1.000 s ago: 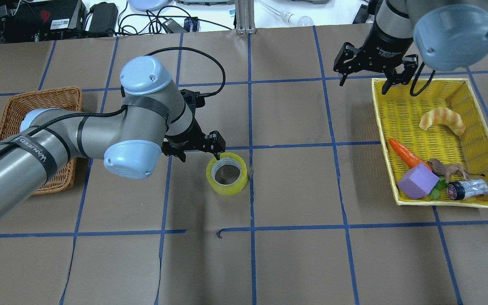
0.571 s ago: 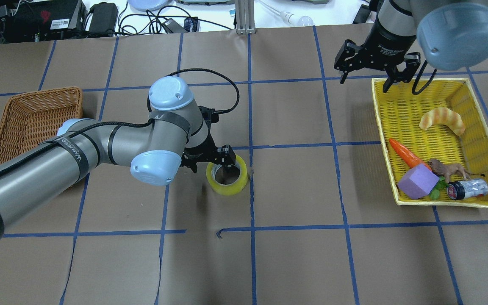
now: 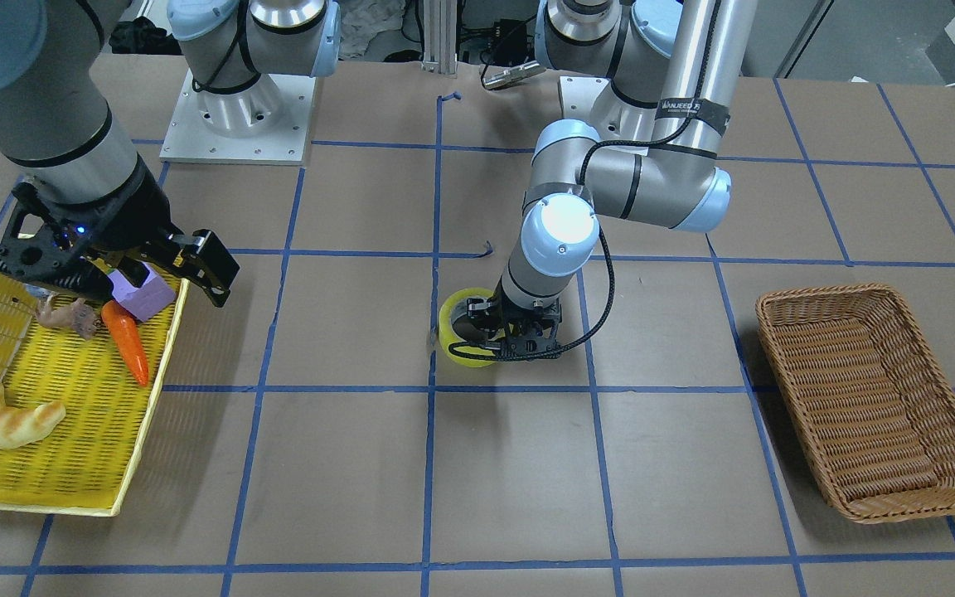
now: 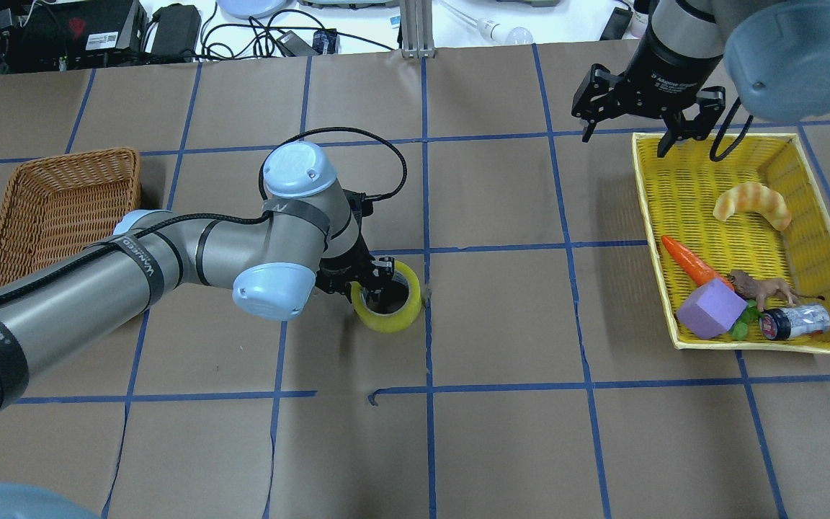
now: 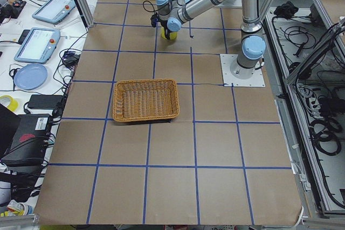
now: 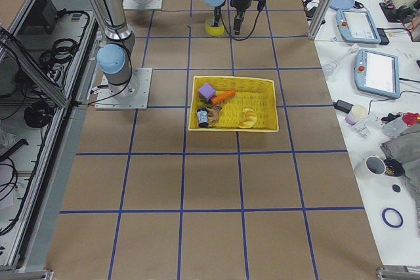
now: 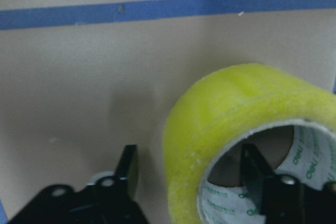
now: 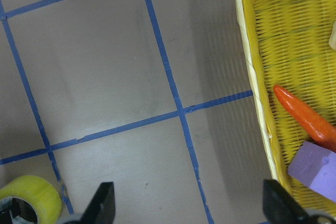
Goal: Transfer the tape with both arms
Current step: 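Lower the left gripper onto the tape roll rim and close it, then carry the tape roll with the left gripper over the wicker basket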
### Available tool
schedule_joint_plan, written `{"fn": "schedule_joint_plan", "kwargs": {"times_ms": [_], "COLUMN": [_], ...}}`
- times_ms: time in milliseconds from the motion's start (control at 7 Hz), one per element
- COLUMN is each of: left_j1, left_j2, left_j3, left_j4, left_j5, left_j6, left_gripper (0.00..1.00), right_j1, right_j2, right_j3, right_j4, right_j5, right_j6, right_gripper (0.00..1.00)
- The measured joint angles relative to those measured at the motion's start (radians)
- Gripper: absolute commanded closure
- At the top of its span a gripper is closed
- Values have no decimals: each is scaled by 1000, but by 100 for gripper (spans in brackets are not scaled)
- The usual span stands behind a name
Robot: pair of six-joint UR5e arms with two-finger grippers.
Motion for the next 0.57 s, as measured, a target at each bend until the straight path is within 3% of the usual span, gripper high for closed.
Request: {"fn": "schedule_joint_plan", "kwargs": {"times_ms": [429,571], "left_j1": [70,117], "left_j2": [58,84], "left_j3": [29,68], "left_j4": [-25,-86], "left_j5": [7,8], "left_j6": [51,97], "left_gripper": [100,100], "right_j1": [-2,-2], "right_j2": [-19,-20], "right_j3": [4,4], "right_j4": [61,89], "right_j5": [0,-2], "right_j6": [-1,0], "right_gripper": [0,0]}}
